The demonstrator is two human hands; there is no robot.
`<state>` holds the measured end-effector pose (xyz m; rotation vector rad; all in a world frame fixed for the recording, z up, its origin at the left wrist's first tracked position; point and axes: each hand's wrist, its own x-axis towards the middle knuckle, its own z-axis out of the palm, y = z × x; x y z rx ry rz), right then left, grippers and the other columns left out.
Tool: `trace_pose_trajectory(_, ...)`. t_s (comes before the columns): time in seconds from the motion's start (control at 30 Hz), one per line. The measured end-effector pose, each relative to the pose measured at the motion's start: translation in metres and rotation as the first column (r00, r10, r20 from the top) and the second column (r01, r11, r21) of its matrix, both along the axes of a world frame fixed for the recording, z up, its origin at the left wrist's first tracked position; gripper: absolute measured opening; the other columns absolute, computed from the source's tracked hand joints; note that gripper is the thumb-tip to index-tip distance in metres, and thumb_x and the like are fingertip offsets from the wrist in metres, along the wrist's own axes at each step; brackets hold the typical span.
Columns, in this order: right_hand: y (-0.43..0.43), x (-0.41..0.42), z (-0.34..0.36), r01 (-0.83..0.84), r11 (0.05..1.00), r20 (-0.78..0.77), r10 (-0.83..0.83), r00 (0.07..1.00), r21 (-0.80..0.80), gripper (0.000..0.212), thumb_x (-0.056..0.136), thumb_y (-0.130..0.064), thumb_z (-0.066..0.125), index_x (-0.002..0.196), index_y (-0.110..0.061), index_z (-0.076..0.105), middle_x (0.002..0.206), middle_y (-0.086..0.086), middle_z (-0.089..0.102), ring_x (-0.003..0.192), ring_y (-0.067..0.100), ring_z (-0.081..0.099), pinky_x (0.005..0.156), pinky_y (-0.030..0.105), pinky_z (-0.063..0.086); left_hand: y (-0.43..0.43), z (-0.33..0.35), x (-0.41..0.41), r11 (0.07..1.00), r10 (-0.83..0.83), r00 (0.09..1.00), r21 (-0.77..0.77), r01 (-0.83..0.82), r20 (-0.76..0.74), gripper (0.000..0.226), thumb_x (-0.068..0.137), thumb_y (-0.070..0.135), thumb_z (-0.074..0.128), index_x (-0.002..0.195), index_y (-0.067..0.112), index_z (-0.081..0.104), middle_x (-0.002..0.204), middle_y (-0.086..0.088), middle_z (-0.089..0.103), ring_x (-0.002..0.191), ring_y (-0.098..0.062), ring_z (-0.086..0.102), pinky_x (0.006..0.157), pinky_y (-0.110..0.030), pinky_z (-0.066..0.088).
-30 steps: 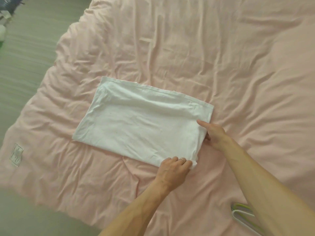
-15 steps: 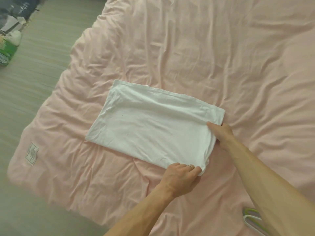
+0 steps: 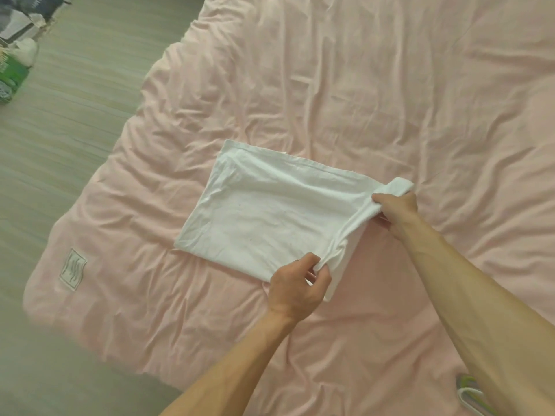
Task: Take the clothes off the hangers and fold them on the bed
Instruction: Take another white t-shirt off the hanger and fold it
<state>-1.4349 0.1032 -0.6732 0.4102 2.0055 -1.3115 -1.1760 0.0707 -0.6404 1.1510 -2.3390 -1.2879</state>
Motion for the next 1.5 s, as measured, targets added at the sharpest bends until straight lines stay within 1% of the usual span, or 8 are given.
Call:
trace_pose_trajectory(0.13, -0.06, 0.019, 0.02, -0.098, 0.95, -0.186, 0.159, 0.97, 0.297, 0.06, 0.084, -0.013, 0.062, 0.137, -0.008, 0.036, 0.11, 0.006, 0.05, 0.101, 0.029, 0.059, 0.084, 0.048, 0.059, -0.055, 0.002, 0.028, 0.997, 0.051, 0.999, 0.066, -0.05, -0.015, 0.025, 0.083, 0.045, 0.053, 0.068, 0.025, 0.048, 0.053, 0.016, 0.048, 0.053, -0.003, 0.052, 0.054, -0.026, 0.041)
trace_pose_trajectory(0.27, -0.138, 0.054, 0.041, -0.237, 0.887, -0.3, 0.369, 0.879, 0.398, 0.053, 0.086, -0.019, 0.059, 0.132, -0.007, 0.036, 0.107, 0.009, 0.053, 0.105, 0.034, 0.059, 0.089, 0.044, 0.054, -0.11, -0.003, 0.066, 0.973, 0.176, 0.984, 0.147, -0.179, 0.039, 0.027, 0.082, 0.039, 0.054, 0.065, 0.019, 0.047, 0.05, 0.01, 0.049, 0.05, -0.008, 0.052, 0.055, -0.032, 0.044)
trace_pose_trajectory(0.47, -0.254, 0.11, 0.04, -0.427, 0.707, -0.308, 0.66, 0.685, 0.564, 0.052, 0.086, -0.008, 0.054, 0.133, -0.002, 0.032, 0.097, 0.012, 0.049, 0.101, 0.038, 0.058, 0.075, 0.034, 0.042, -0.189, -0.029, 0.126, 0.943, 0.246, 0.926, 0.151, -0.296, 0.286, 0.034, 0.083, 0.052, 0.046, 0.073, 0.021, 0.057, 0.071, 0.015, 0.067, 0.071, -0.01, 0.063, 0.069, -0.038, 0.053)
trace_pose_trajectory(0.73, -0.335, 0.165, 0.014, -0.486, 0.548, -0.25, 0.798, 0.549, 0.681, 0.049, 0.087, -0.003, 0.054, 0.132, 0.0, 0.034, 0.105, 0.019, 0.061, 0.108, 0.041, 0.06, 0.074, 0.032, 0.038, -0.235, -0.051, 0.164, 0.931, 0.171, 0.857, 0.205, -0.301, 0.486, 0.035, 0.088, 0.047, 0.046, 0.067, 0.02, 0.045, 0.067, 0.0, 0.059, 0.07, -0.023, 0.057, 0.058, -0.034, 0.041)
trace_pose_trajectory(1.03, -0.347, 0.179, 0.007, -0.467, 0.6, -0.328, 0.775, 0.54, 0.649, 0.042, 0.087, -0.01, 0.055, 0.125, 0.0, 0.038, 0.11, 0.021, 0.062, 0.104, 0.042, 0.06, 0.077, 0.034, 0.039, -0.244, -0.05, 0.175, 0.942, 0.19, 0.884, 0.176, -0.287, 0.428, 0.035, 0.086, 0.041, 0.046, 0.064, 0.016, 0.037, 0.056, 0.001, 0.045, 0.056, -0.018, 0.041, 0.051, -0.034, 0.031)
trace_pose_trajectory(1.23, -0.348, 0.183, 0.005, -0.614, 0.53, -0.129, 0.808, 0.575, 0.585, 0.073, 0.092, -0.052, 0.05, 0.146, -0.008, 0.028, 0.134, 0.017, 0.053, 0.123, 0.038, 0.052, 0.09, 0.041, 0.041, -0.26, -0.055, 0.177, 0.951, 0.038, 0.845, 0.241, -0.195, 0.534, 0.024, 0.09, 0.046, 0.042, 0.088, 0.026, 0.055, 0.08, 0.009, 0.064, 0.076, -0.016, 0.061, 0.071, -0.037, 0.053)
trace_pose_trajectory(1.4, -0.309, 0.17, 0.014, -0.481, 0.813, -0.281, 0.57, 0.772, 0.327, 0.056, 0.096, -0.041, 0.05, 0.144, -0.013, 0.038, 0.094, -0.014, 0.062, 0.105, 0.02, 0.059, 0.085, 0.032, 0.042, -0.269, -0.041, 0.158, 0.953, 0.087, 0.856, 0.207, -0.22, 0.509, 0.024, 0.088, 0.05, 0.051, 0.104, 0.032, 0.048, 0.103, 0.013, 0.054, 0.094, -0.017, 0.059, 0.081, -0.037, 0.048)
trace_pose_trajectory(1.5, -0.258, 0.165, 0.008, -0.308, 0.891, -0.413, 0.431, 0.802, 0.333, 0.04, 0.094, -0.034, 0.056, 0.128, -0.014, 0.049, 0.107, -0.005, 0.062, 0.105, 0.022, 0.06, 0.085, 0.032, 0.043, -0.28, -0.04, 0.131, 0.963, 0.108, 0.896, 0.179, -0.202, 0.431, 0.039, 0.085, 0.048, 0.059, 0.119, 0.03, 0.049, 0.109, 0.01, 0.054, 0.105, -0.017, 0.057, 0.088, -0.039, 0.049)
